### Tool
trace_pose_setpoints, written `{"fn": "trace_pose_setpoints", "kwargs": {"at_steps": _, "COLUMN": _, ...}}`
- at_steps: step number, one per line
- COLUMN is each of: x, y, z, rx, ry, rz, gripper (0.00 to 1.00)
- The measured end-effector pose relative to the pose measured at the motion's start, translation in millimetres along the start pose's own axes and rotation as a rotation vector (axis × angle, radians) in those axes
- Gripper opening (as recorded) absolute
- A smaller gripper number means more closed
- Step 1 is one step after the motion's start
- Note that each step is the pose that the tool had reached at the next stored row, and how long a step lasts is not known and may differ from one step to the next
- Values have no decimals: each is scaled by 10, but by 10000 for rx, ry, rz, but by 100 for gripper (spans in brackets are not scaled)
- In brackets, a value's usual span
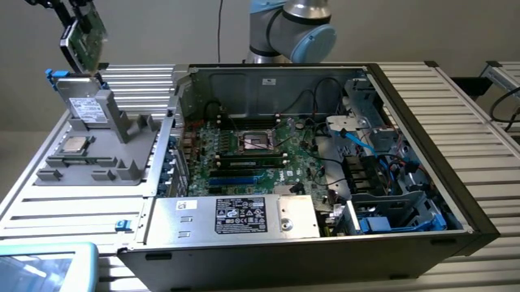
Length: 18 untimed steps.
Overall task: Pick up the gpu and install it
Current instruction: 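Pick up the gpu and move the gpu toward the slot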
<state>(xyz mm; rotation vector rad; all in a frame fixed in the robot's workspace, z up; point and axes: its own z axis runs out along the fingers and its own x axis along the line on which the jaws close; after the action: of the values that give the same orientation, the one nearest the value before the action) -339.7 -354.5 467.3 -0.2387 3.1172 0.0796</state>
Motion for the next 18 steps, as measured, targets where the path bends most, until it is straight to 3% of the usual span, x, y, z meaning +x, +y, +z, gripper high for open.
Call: {"fn": "trace_pose_setpoints", "kwargs": {"at_steps": 18, "x": 1, "y": -2, "z": 44, "rx": -67, "ry": 163, "rz": -3281, "gripper": 27}}
